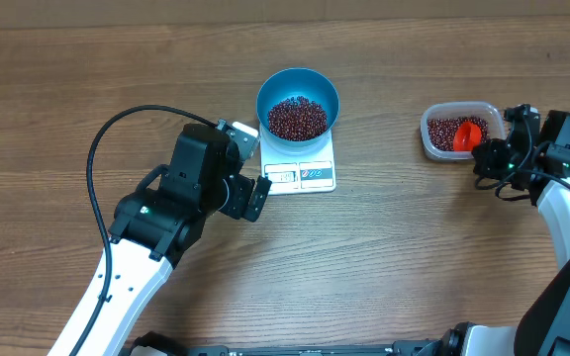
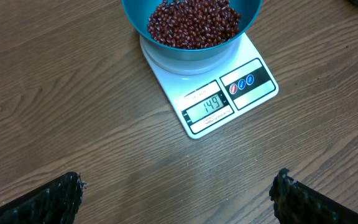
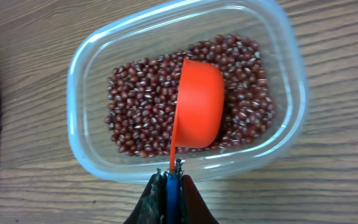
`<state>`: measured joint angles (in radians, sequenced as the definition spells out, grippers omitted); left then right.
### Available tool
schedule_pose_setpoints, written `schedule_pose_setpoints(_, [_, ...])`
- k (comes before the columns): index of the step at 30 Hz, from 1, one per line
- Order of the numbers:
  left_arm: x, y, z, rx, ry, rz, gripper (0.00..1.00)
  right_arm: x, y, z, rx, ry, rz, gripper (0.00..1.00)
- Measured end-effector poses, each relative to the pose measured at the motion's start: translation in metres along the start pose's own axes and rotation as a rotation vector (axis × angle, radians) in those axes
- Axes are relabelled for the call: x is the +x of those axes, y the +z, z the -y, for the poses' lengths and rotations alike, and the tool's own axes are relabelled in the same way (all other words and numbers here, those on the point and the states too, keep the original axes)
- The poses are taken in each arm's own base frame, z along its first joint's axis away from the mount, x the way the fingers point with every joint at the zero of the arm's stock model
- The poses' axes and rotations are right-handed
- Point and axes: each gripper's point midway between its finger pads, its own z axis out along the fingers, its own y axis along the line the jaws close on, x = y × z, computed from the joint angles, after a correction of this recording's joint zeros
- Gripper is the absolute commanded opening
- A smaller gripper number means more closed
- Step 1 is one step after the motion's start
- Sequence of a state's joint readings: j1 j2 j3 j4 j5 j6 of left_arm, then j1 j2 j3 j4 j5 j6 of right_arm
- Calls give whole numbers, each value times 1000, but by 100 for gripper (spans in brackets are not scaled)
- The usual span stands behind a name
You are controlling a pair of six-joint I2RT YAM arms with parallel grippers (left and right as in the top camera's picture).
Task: Scoop item into bowl and weigh 150g on scale
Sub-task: 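Dip the red scoop into the beans in the container, right gripper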
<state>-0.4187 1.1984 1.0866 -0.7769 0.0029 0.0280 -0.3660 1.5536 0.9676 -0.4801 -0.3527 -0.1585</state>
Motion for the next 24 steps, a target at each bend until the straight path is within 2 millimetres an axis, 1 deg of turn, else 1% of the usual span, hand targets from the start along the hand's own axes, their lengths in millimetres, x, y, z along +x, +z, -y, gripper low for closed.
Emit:
schedule_pose_setpoints(7, [0, 0, 0, 0, 0, 0, 100, 2, 7, -24, -41, -49, -16, 4])
schedule_pose_setpoints(11, [0, 0, 0, 0, 0, 0, 100, 1, 9, -32, -53, -84, -15, 4])
schedule_pose_setpoints(18, [0, 0, 0, 0, 0, 0, 99, -7, 9, -29, -47, -100, 20, 4])
schedule_pose_setpoints(24, [0, 0, 0, 0, 0, 0, 99, -10, 5, -12, -20, -81, 33, 4])
